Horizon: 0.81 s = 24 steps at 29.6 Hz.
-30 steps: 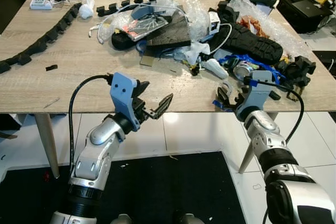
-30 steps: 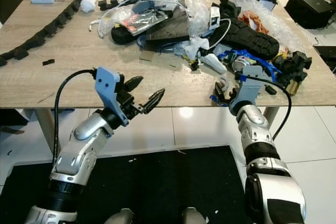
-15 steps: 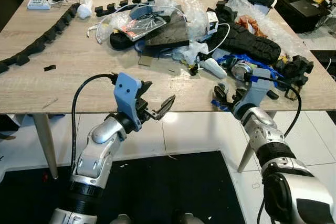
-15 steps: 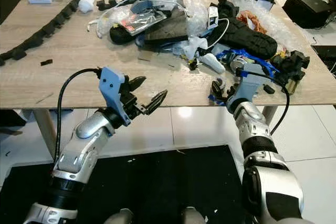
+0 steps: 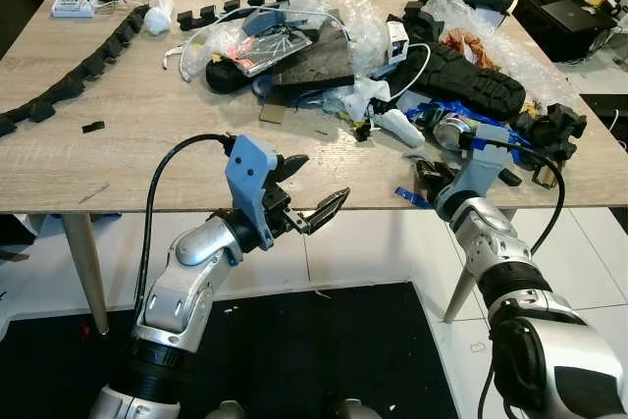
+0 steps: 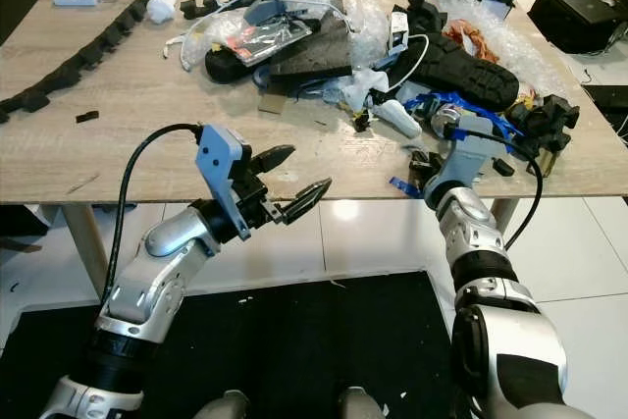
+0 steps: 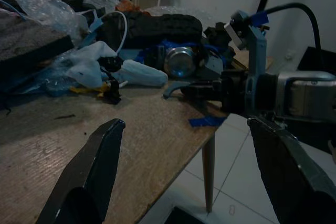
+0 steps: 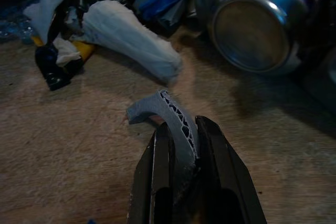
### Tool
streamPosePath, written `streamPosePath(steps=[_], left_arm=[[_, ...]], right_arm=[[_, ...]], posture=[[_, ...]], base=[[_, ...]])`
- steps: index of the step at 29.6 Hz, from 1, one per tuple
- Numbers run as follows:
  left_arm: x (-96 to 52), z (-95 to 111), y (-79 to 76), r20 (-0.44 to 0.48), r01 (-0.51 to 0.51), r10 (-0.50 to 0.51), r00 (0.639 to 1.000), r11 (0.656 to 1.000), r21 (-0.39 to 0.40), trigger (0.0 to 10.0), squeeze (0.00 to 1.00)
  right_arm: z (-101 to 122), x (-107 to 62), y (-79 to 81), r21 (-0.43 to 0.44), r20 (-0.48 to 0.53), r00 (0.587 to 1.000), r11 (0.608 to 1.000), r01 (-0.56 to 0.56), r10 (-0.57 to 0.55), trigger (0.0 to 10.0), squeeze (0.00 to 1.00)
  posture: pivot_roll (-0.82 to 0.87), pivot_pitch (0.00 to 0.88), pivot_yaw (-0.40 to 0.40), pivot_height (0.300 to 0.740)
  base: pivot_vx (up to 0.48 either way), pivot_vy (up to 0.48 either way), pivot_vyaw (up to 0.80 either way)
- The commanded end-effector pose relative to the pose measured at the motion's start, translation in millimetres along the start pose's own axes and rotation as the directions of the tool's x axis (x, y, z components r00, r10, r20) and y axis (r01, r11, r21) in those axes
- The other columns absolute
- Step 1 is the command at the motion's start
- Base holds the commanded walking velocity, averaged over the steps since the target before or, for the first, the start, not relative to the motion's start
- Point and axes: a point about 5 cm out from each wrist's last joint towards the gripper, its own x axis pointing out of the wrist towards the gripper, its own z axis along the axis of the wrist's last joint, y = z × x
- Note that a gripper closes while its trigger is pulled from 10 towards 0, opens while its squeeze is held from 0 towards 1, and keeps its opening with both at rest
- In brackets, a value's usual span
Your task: Picking trash to rubbish bin
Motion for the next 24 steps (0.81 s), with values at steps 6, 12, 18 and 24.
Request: streamPosePath(steps=[6,12,18,24], left_arm=[[-2.2,-4,-5.8,-0.036,0.047,-0.047,0.998,0.999,0.016,10.0,0.00],[-2.6,-1,-3.8,-0.030,0.043,-0.042,0.999,0.999,0.020,10.0,0.00],[-9.5,11,7.8,0.026,-0.053,0.054,0.998,0.998,-0.041,10.0,0.00],[-20.1,16,13.6,0.043,-0.117,0.118,0.992,0.993,-0.031,10.0,0.00]], right_arm=[[-31,-7.4,-13.5,0.014,-0.131,0.989,0.998,0.064,-0.061,0.0,0.00],[-18,-2.0,2.7,0.053,-0.075,0.997,0.998,-0.032,0.036,0.0,0.00],[22,1.5,41.4,0.135,0.156,0.955,0.953,-0.273,0.252,0.0,0.00],[31,-4.1,64.4,0.045,0.194,0.913,0.926,-0.374,0.359,0.0,0.00]], posture=[[0.02,0.252,-0.055,0.740],[0.02,0.236,-0.057,0.740],[0.02,0.216,-0.056,0.740],[0.03,0.206,-0.056,0.740]], base=[[0.000,0.000,0.00],[0.000,0.000,0.00],[0.000,0.000,0.00],[0.000,0.000,0.00]])
